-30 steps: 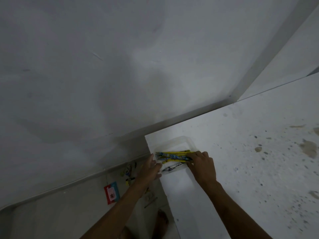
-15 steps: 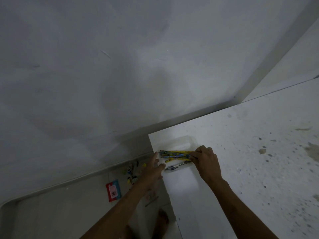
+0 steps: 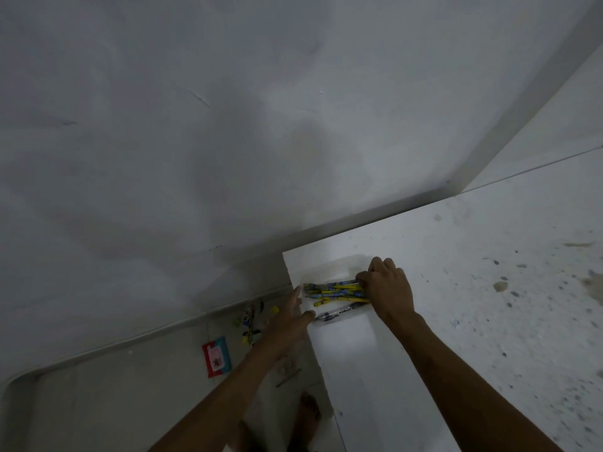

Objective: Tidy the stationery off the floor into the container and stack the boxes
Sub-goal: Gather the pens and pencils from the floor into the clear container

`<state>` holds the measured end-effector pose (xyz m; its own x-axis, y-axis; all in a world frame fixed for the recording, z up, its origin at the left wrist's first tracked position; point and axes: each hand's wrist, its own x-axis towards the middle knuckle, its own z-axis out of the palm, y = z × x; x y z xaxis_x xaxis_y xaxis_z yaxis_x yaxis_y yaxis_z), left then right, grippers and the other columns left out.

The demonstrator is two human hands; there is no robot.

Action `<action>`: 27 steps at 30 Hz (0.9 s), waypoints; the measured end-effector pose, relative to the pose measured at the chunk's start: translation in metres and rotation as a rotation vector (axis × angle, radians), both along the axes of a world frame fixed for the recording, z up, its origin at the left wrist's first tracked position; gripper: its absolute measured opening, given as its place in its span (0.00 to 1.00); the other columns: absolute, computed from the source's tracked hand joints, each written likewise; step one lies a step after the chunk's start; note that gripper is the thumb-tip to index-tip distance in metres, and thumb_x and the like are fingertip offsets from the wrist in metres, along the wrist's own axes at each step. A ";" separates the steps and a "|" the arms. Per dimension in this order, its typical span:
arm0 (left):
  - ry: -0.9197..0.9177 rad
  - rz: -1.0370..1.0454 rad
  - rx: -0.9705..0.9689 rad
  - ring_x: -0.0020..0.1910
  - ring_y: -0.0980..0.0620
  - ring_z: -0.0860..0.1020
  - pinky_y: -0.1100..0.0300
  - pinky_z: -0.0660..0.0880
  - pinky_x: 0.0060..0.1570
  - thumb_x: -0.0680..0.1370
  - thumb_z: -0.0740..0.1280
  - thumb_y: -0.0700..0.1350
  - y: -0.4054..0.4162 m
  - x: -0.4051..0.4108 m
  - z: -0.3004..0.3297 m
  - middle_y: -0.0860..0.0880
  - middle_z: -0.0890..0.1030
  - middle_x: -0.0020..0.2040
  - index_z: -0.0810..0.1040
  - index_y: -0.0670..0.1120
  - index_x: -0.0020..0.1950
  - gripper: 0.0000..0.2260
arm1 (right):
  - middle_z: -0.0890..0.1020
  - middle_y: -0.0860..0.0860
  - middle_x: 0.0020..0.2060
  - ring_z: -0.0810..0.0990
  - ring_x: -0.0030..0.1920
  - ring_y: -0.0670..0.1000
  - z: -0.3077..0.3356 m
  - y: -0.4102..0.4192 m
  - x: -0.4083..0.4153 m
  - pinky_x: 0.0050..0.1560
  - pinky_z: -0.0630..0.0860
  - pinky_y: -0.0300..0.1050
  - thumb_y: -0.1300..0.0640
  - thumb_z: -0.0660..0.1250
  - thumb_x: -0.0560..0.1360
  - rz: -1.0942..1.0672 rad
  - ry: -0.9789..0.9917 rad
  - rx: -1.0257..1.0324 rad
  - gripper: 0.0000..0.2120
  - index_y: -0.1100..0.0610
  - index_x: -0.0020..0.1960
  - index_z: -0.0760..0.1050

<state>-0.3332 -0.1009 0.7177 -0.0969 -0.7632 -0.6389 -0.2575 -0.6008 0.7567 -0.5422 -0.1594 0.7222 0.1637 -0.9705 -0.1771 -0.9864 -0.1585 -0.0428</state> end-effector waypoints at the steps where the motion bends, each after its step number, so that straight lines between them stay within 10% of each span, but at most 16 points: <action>1: -0.005 -0.003 0.002 0.73 0.49 0.61 0.63 0.69 0.56 0.80 0.61 0.43 -0.001 0.000 0.000 0.45 0.58 0.76 0.49 0.52 0.77 0.30 | 0.76 0.51 0.49 0.72 0.51 0.53 -0.003 0.000 0.002 0.43 0.63 0.44 0.56 0.64 0.77 0.007 -0.019 0.024 0.12 0.49 0.58 0.80; 10: 0.017 0.004 -0.031 0.72 0.51 0.62 0.74 0.72 0.45 0.80 0.62 0.42 -0.001 0.006 -0.008 0.47 0.58 0.76 0.50 0.51 0.77 0.31 | 0.78 0.53 0.55 0.74 0.55 0.53 -0.007 0.011 -0.001 0.52 0.74 0.47 0.58 0.59 0.80 -0.066 -0.368 0.138 0.17 0.52 0.68 0.72; 13: -0.023 -0.027 -0.063 0.70 0.53 0.63 0.66 0.68 0.59 0.79 0.63 0.42 0.001 0.007 -0.010 0.48 0.60 0.75 0.51 0.51 0.77 0.31 | 0.79 0.52 0.49 0.76 0.51 0.52 -0.001 0.021 -0.013 0.47 0.75 0.47 0.58 0.63 0.78 -0.152 -0.482 0.059 0.12 0.54 0.61 0.75; 17: -0.104 -0.116 -0.137 0.70 0.52 0.66 0.53 0.67 0.68 0.78 0.64 0.42 0.008 0.008 -0.014 0.50 0.61 0.75 0.52 0.53 0.77 0.32 | 0.78 0.47 0.50 0.74 0.50 0.50 -0.003 0.036 -0.024 0.39 0.74 0.45 0.49 0.64 0.77 -0.168 -0.281 0.078 0.09 0.50 0.56 0.76; 27: -0.177 -0.220 -0.092 0.68 0.56 0.62 0.65 0.61 0.63 0.78 0.64 0.50 0.005 0.014 -0.024 0.53 0.57 0.76 0.52 0.54 0.77 0.31 | 0.78 0.49 0.50 0.74 0.51 0.51 -0.004 0.028 -0.020 0.39 0.74 0.44 0.57 0.62 0.78 0.100 -0.046 0.088 0.09 0.51 0.56 0.78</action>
<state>-0.3197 -0.0962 0.6933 -0.1596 -0.7914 -0.5900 -0.5067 -0.4473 0.7370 -0.5620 -0.1316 0.7180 0.2685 -0.9301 -0.2507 -0.9626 -0.2494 -0.1059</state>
